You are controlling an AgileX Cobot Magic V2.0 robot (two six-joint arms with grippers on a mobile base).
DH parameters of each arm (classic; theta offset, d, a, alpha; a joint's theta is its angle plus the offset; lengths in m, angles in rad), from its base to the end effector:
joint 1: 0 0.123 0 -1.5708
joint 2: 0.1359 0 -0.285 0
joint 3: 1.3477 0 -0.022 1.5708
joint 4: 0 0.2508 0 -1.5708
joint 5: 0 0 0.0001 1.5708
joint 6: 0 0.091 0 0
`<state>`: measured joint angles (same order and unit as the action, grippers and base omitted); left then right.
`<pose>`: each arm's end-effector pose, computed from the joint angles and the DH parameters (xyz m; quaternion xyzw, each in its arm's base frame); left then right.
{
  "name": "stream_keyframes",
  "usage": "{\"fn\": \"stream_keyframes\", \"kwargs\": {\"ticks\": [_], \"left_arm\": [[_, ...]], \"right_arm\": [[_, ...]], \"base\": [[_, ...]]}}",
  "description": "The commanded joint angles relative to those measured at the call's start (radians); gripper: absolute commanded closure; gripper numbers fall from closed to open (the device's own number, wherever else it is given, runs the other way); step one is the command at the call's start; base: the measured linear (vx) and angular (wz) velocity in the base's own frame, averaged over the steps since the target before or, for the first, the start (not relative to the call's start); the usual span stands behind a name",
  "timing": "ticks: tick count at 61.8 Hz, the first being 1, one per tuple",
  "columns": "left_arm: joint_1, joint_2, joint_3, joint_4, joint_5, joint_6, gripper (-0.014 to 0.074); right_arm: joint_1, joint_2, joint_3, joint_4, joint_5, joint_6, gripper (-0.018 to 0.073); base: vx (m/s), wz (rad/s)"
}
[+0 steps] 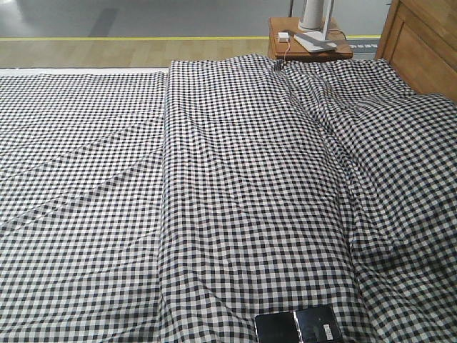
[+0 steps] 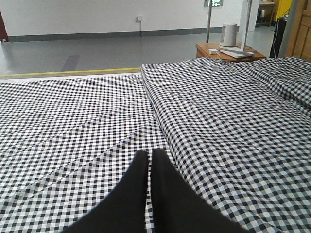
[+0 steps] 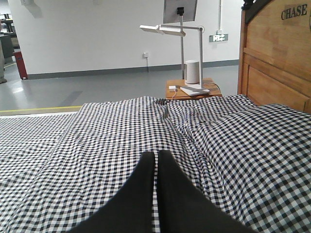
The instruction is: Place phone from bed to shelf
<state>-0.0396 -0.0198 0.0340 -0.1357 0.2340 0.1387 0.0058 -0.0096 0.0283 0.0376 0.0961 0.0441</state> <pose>0.0551 -0.0051 0.1818 0.0278 0.7605 -0.0226 0.6484 0.0569 0.0007 0.1954 0.0259 0.7163 0.0317 0.6966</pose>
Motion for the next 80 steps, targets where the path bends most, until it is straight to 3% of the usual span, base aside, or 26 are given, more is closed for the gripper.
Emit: {"fn": "stream_keyframes", "kwargs": {"ticks": [1,31,46,61,80], "left_arm": [[0.001,-0.005,0.002,-0.010,-0.071,-0.004,0.0596],[0.001,-0.005,0.002,-0.010,-0.071,-0.004,0.0596],[0.001,-0.005,0.002,-0.010,-0.071,-0.004,0.0596],[0.001,-0.005,0.002,-0.010,-0.071,-0.004,0.0596],[0.001,-0.005,0.002,-0.010,-0.071,-0.004,0.0596]], "right_arm": [[-0.003,-0.008,0.005,-0.001,-0.075,-0.003,0.0568],[-0.003,-0.008,0.005,0.001,-0.096,0.000,0.0568],[-0.003,-0.008,0.004,0.001,-0.170,-0.004,0.0566],[-0.003,-0.008,-0.003,0.001,-0.329,-0.013,0.0565],[-0.003,0.008,-0.186,0.001,-0.325,-0.146,0.0565]], "base": [[0.00,0.00],[0.00,0.00],[0.00,0.00],[0.00,0.00],[0.00,0.00]]}}
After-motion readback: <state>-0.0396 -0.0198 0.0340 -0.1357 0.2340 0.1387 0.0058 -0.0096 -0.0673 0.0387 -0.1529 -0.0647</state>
